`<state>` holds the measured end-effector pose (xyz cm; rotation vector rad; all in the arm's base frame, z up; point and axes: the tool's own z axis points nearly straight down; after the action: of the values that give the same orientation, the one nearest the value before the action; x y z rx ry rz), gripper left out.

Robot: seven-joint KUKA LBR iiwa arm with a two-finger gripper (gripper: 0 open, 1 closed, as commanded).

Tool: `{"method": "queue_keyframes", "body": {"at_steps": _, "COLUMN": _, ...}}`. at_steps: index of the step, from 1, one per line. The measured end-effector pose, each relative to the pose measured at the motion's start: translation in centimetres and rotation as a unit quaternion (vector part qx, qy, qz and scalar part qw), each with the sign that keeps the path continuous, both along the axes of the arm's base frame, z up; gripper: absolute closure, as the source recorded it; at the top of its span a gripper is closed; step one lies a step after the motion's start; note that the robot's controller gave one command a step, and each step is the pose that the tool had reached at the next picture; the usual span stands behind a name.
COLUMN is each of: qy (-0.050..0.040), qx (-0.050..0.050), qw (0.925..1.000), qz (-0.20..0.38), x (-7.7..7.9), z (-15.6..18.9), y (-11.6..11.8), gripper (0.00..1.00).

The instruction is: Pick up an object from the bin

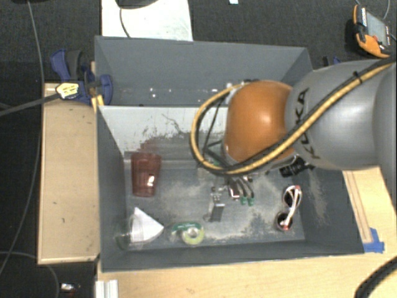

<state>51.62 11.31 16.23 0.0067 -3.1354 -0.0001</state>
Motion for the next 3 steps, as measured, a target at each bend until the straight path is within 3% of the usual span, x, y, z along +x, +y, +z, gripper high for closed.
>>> {"method": "queue_keyframes", "body": {"at_steps": 1, "qy": -0.0039, "qx": 0.001, "qw": 1.0000, "qz": -0.003, "x": 0.2, "z": 0.4, "y": -0.1, "gripper": 0.00}}
{"method": "queue_keyframes", "body": {"at_steps": 2, "qy": -0.0050, "qx": 0.002, "qw": 0.9995, "qz": -0.031, "x": -3.8, "z": -9.1, "y": 3.3, "gripper": 0.00}}
{"method": "queue_keyframes", "body": {"at_steps": 3, "qy": -0.0125, "qx": 0.003, "qw": 0.9882, "qz": -0.153, "x": -3.1, "z": -4.7, "y": 3.4, "gripper": 0.00}}
